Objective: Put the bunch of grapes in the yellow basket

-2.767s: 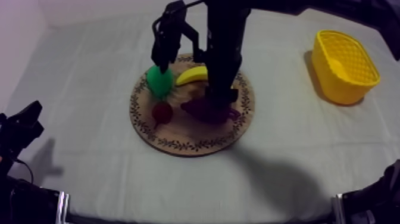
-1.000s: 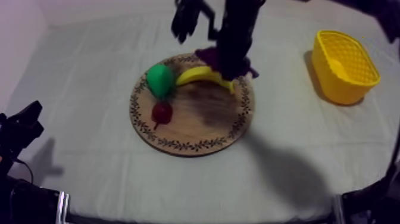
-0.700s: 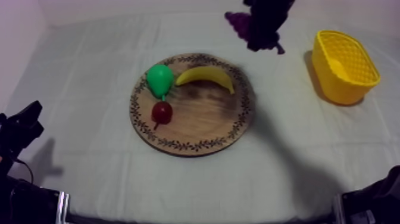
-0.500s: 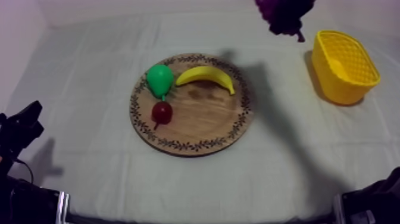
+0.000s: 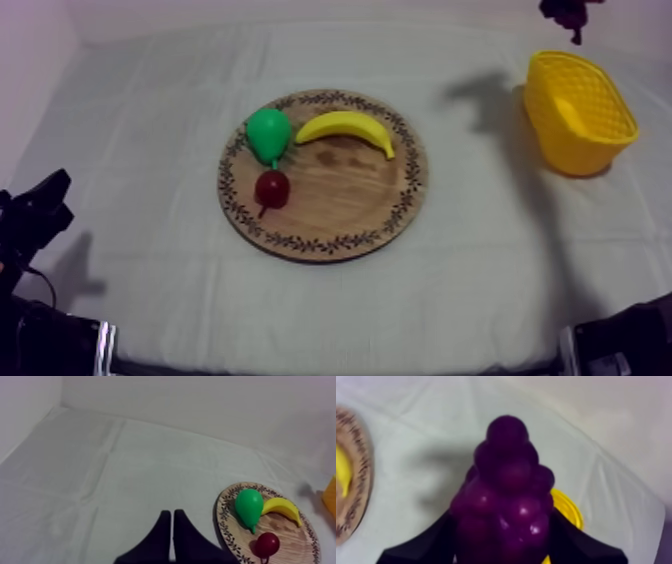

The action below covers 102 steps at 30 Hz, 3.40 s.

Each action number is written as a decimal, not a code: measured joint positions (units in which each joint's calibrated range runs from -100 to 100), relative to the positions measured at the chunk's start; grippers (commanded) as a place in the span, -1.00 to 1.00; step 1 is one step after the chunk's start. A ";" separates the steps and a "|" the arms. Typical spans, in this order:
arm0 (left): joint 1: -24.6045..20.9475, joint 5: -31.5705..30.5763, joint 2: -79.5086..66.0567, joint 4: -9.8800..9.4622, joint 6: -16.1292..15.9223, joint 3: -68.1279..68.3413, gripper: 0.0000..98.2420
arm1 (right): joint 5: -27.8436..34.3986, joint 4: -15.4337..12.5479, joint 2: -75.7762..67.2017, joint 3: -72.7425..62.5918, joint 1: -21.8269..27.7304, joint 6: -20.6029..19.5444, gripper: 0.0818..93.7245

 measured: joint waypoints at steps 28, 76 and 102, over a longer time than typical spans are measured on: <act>0.00 0.00 0.00 0.00 0.00 0.00 -1.00 | 14.55 -2.60 17.79 0.34 8.69 1.77 0.28; 0.00 0.00 0.00 0.00 0.00 0.00 -1.00 | -19.49 -2.75 -24.53 38.03 12.50 -1.49 0.12; 0.00 0.00 0.00 0.00 0.00 0.00 -1.00 | -41.92 0.00 -66.07 80.30 8.88 -6.38 -0.16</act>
